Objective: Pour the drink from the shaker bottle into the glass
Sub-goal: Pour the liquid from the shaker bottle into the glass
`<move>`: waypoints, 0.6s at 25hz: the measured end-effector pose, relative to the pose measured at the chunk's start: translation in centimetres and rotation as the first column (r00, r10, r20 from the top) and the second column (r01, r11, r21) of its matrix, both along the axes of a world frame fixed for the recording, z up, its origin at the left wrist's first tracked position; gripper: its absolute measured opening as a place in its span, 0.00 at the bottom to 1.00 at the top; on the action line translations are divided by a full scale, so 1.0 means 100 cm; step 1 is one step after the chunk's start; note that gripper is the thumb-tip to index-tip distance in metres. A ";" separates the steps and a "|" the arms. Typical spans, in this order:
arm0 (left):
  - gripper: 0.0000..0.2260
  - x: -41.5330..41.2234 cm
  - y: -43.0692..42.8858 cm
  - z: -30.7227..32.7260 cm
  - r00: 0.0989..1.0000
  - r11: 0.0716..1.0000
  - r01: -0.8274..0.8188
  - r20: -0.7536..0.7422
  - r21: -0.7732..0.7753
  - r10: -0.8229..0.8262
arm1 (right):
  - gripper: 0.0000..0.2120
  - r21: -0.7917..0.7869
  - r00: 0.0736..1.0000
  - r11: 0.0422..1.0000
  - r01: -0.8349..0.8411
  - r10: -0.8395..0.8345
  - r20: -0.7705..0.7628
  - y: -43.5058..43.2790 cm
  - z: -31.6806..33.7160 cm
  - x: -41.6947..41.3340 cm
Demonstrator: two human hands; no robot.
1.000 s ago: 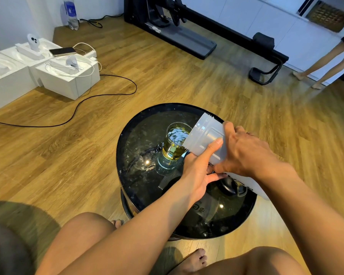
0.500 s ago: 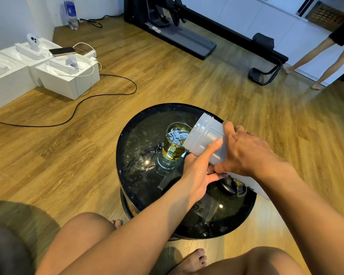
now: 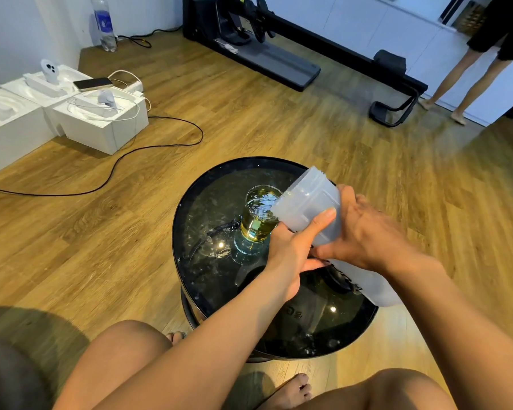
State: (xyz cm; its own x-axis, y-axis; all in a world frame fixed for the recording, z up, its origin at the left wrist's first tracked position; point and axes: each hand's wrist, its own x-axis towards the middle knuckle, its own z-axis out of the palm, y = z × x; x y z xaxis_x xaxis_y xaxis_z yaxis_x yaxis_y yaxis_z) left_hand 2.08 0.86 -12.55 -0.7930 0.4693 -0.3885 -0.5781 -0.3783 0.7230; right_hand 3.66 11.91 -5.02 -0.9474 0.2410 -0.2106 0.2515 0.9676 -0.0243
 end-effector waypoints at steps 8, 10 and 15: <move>0.32 -0.016 -0.033 0.018 0.782 0.828 -0.153 -0.579 -0.539 -0.232 | 0.48 -0.610 0.943 0.790 -0.056 -0.160 -0.293 0.010 -0.016 0.024; 0.35 -0.012 -0.040 0.018 0.709 0.785 -0.189 -0.635 -0.589 -0.306 | 0.47 -0.672 0.940 0.737 -0.065 -0.180 -0.289 0.009 -0.025 0.032; 0.41 -0.005 -0.046 0.006 0.639 0.746 -0.173 -0.649 -0.643 -0.412 | 0.47 -0.732 0.928 0.679 -0.065 -0.228 -0.293 0.009 -0.054 0.045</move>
